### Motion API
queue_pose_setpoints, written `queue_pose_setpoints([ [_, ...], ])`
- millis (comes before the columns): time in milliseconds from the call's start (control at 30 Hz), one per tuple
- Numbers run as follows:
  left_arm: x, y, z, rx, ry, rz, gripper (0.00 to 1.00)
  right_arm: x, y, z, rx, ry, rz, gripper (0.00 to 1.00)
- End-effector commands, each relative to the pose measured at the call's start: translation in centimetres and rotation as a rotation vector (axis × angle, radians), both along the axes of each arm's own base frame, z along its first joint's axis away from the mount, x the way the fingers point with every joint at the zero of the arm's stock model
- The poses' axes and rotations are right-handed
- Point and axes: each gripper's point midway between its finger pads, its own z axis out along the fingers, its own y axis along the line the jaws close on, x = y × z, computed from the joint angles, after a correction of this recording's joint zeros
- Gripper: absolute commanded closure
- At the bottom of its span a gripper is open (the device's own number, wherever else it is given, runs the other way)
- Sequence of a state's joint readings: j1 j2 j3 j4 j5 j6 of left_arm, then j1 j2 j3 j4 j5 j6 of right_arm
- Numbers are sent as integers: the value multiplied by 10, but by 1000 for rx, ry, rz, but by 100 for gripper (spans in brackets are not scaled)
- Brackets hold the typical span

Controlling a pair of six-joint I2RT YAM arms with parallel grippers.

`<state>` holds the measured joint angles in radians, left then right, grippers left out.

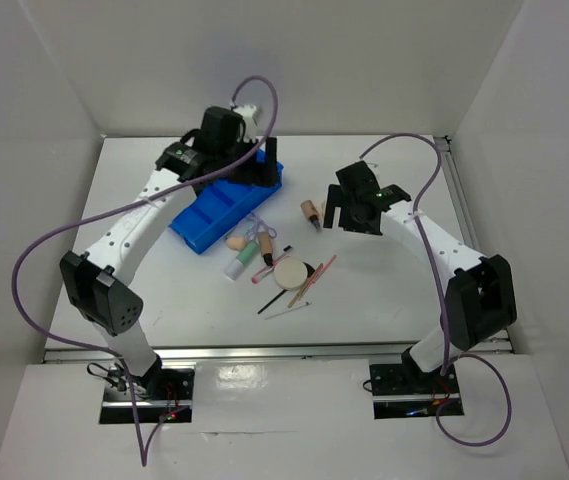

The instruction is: Organize the makeup

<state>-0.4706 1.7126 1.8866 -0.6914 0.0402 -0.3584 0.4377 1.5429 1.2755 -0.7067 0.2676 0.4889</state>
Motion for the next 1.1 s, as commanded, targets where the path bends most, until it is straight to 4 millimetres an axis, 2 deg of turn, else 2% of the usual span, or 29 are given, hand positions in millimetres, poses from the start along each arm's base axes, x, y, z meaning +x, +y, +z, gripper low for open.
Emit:
queue_pose_setpoints([
  [0, -26, -7, -55, 42, 189, 41, 0, 3, -7, 9, 38, -69, -62, 0],
  [33, -32, -18, -59, 48, 212, 10, 0, -2, -11, 12, 39, -81, -79, 0],
  [100, -38, -23, -81, 113, 277, 44, 0, -7, -13, 14, 52, -93, -86, 0],
  [133, -43, -35, -83, 132, 266, 39, 1, -12, -18, 8, 41, -92, -93, 0],
  [167, -41, -35, -88, 146, 265, 90, 3, -14, -19, 16, 56, -121, -93, 0],
  [200, -41, -38, -92, 148, 273, 111, 3, -19, -19, 16, 69, -120, -94, 0],
  [233, -41, -47, -101, 152, 281, 123, 3, -17, -25, 17, 87, -130, -120, 0],
  [300, -35, -54, -110, 126, 284, 171, 3, -18, -25, 23, 138, -134, -130, 0],
  [333, -33, -57, -125, 130, 316, 191, 5, -18, -25, 27, 143, -145, -129, 0],
  [400, -30, -64, -136, 104, 344, 217, 13, -19, -25, 31, 148, -154, -129, 0],
  [500, -14, -76, -154, 49, 398, 279, 15, -19, -27, 34, 145, -166, -134, 0],
  [533, -10, -80, -158, 44, 411, 293, 14, -20, -27, 37, 143, -174, -127, 0],
  [567, -2, -87, -154, 20, 400, 300, 13, -20, -28, 40, 147, -183, -127, 0],
  [600, 3, -91, -172, 30, 427, 316, 11, -20, -28, 40, 147, -183, -127, 0],
  [667, 10, -101, -182, 14, 440, 313, 9, -23, -29, 41, 141, -187, -118, 0],
  [700, 18, -107, -179, -3, 423, 310, 7, -26, -28, 41, 149, -186, -111, 0],
  [733, 20, -109, -193, 0, 441, 323, 2, -25, -31, 43, 152, -195, -120, 0],
  [767, 23, -112, -192, -22, 438, 334, 0, -24, -28, 47, 171, -199, -118, 0],
  [800, 25, -106, -201, -21, 450, 343, 0, -26, -24, 47, 188, -191, -103, 0],
  [833, 29, -116, -202, -70, 446, 324, 0, -24, -24, 51, 192, -200, -102, 0],
  [900, 35, -110, -214, -86, 470, 353, 0, -26, -22, 50, 198, -187, -93, 0],
  [1067, 54, -116, -218, -76, 451, 385, 3, -30, -34, 53, 138, -204, -99, 0],
])
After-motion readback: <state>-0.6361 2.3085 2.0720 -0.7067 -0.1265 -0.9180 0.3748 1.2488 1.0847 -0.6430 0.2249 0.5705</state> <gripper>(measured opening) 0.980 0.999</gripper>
